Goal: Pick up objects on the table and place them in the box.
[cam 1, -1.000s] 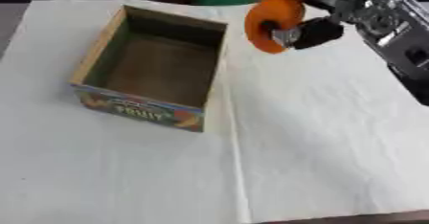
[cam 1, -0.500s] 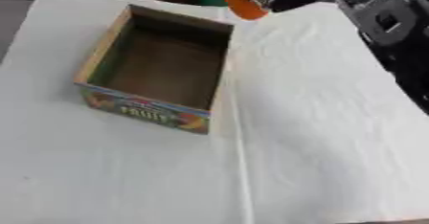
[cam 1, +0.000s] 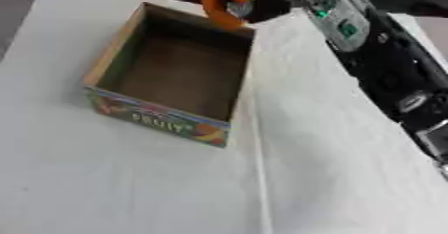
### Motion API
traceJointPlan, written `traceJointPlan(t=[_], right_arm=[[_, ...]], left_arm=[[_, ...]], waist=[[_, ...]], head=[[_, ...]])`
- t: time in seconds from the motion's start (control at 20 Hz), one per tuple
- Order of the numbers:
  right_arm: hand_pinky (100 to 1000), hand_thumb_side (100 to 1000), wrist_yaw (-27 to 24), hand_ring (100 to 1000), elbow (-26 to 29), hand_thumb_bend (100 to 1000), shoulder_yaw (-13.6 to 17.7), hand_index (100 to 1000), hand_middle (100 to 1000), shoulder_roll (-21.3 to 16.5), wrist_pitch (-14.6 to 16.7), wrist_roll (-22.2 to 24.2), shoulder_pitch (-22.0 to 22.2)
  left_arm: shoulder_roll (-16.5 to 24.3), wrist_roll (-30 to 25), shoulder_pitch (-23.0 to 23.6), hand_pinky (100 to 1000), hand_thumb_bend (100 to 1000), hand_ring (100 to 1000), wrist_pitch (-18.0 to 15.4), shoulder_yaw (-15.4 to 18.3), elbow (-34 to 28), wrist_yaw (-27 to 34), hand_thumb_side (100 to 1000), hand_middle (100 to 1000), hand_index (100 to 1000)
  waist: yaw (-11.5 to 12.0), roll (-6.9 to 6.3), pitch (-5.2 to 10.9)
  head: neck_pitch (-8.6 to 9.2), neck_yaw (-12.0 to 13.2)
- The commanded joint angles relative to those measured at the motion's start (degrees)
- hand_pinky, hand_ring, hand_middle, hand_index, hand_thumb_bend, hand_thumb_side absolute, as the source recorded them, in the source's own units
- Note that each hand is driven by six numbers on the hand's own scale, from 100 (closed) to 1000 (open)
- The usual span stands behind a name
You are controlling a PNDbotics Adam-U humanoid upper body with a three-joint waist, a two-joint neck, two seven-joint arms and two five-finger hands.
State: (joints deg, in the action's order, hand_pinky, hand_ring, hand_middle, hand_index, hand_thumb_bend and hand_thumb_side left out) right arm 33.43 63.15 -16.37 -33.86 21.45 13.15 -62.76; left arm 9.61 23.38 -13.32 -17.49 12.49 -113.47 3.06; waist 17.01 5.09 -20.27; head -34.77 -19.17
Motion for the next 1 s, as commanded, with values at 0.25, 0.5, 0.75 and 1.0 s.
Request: traceJointPlan(t=[0.25, 0.5, 0.75, 1.0], right_arm=[[705, 526, 10.64, 746, -2.29, 100, -0.77, 592, 577, 0.68, 10.26, 1.58, -0.85], [712, 541, 18.93, 798, -1.22, 100, -1.65, 646, 620, 0.8, 18.3, 6.11, -0.75], [730, 594, 27.91, 853, -0.2, 100, -2.88, 743, 700, 1.1, 21.59, 7.9, -0.84], [776, 567, 35.43, 903, -0.58, 100, -2.68, 898, 783, 1.49, 21.54, 7.4, -1.1]], left_arm=[[1.49, -0.02, -0.92, 441, 100, 577, -0.22, 0.31, -1.12, 0.05, 741, 641, 651], [1.67, 0.06, -1.12, 440, 100, 577, -0.18, 0.3, -1.12, -0.1, 739, 641, 651], [1.82, 0.12, -1.44, 441, 100, 577, -0.21, 0.29, -1.12, -0.09, 740, 642, 651], [1.78, 0.14, -1.61, 441, 100, 577, -0.2, 0.31, -1.12, 0.01, 739, 642, 649]], waist=[[0.57, 0.59, 0.78], [0.4, 0.97, 0.78], [0.96, 1.36, 0.38], [1.22, 1.62, 0.07]], head=[[1.73, -1.59], [2.0, -1.49], [2.58, -1.72], [2.94, -2.02]])
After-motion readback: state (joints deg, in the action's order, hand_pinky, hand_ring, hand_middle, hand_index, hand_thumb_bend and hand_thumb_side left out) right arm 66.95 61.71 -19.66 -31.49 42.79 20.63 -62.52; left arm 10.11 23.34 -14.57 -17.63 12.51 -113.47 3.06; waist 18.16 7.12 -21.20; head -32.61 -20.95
